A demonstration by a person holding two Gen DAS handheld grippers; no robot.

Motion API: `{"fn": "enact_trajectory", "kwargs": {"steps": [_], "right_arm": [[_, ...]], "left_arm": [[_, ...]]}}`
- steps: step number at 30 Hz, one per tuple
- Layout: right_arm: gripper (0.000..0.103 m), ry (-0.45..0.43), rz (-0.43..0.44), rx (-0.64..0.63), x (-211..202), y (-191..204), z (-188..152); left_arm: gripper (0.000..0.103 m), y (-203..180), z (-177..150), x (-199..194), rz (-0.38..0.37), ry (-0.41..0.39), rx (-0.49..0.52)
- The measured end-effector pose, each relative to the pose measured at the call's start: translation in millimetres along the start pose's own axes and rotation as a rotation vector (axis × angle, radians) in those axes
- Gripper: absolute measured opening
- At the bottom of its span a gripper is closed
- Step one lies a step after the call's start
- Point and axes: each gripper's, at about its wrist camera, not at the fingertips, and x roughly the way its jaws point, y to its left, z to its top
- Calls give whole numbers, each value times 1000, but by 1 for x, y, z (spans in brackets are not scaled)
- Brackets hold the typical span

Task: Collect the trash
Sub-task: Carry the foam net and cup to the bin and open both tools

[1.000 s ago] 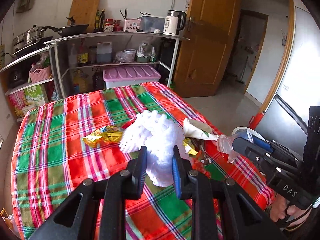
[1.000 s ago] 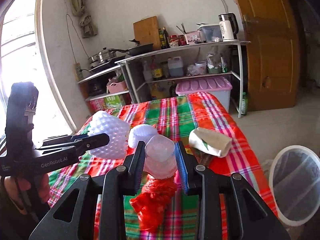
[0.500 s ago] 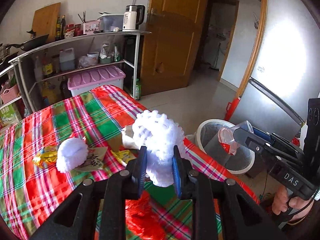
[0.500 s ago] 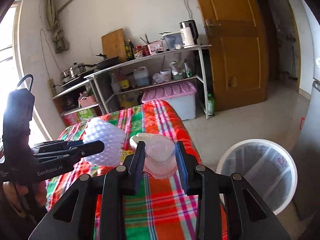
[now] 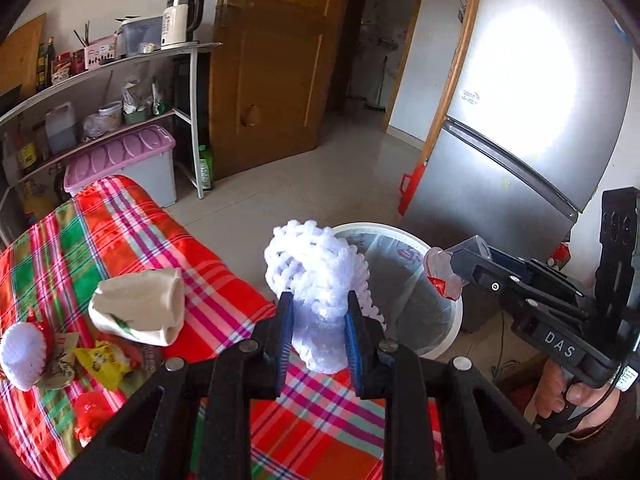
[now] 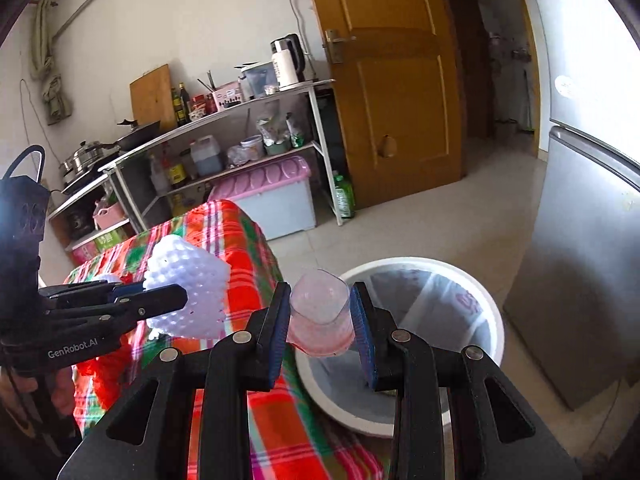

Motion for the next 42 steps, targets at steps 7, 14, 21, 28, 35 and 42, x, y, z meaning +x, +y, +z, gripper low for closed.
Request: {"fn": "enact_trajectory", "kwargs": {"steps": [7, 14, 21, 28, 35, 42], "right_arm": [[32, 52, -58, 43, 11, -39, -7], [32, 119, -106, 60, 30, -69, -20], [32, 160, -142, 72, 47, -90, -31], [35, 195, -159, 109, 60, -102, -34], [53, 201, -162, 117, 61, -103, -38], [53, 179, -163, 108, 51, -95, -35]], "left_arm": [[26, -34, 11, 41, -12, 52, 45], [27, -52, 8, 79, -25, 133, 44], [30, -61, 6, 97, -5, 161, 48], [52, -58, 5, 107, -1, 182, 33], [59, -55, 2, 108, 1, 194, 18], [62, -53, 2, 88, 18, 156, 24]]}}
